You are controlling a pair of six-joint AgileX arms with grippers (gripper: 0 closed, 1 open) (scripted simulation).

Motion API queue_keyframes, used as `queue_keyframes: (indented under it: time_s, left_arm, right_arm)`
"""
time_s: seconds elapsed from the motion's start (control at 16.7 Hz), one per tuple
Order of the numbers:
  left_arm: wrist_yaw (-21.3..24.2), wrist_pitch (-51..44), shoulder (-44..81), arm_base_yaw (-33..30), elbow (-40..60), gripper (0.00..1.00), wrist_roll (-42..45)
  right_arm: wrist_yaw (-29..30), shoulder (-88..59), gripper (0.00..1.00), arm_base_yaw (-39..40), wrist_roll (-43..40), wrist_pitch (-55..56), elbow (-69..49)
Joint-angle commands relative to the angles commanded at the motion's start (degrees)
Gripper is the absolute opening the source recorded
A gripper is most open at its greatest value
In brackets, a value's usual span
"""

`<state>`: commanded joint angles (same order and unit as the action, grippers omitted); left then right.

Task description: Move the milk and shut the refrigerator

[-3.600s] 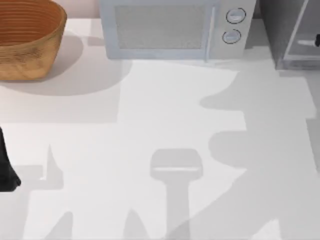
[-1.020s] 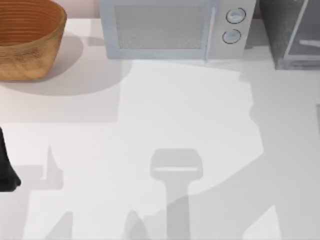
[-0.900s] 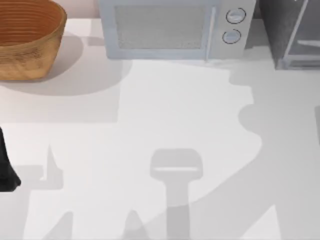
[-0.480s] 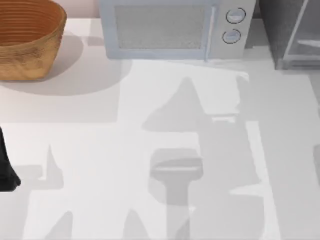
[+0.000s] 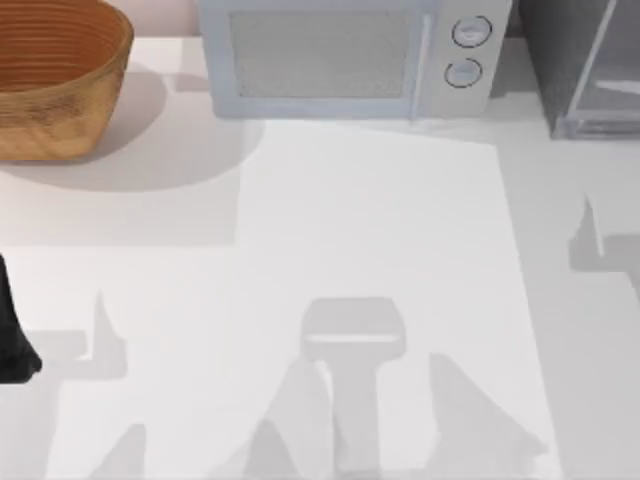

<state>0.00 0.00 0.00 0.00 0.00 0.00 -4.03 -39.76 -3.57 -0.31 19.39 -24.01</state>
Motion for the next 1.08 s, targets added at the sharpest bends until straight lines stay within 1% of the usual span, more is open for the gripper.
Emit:
queue_keyframes:
  time_s: [0.24, 0.48, 0.66, 1.08]
  left_arm:
    - [0.0, 0.0, 0.0, 0.0, 0.0, 1.0, 0.0]
    - [0.0, 0.0, 0.0, 0.0, 0.0, 1.0, 0.0]
    - [0.0, 0.0, 0.0, 0.0, 0.0, 1.0, 0.0]
    - [0.0, 0.0, 0.0, 0.0, 0.0, 1.0, 0.0]
  right_arm:
    - [2.1, 22.1, 1.0, 1.8, 0.1, -10.0, 12.4]
    - [3.6, 35.8, 1.0, 3.1, 0.2, -17.1, 21.2]
    - [4.0, 39.7, 1.0, 3.6, 0.3, -19.3, 24.0]
    - [3.9, 40.1, 1.0, 3.5, 0.3, -20.0, 23.4]
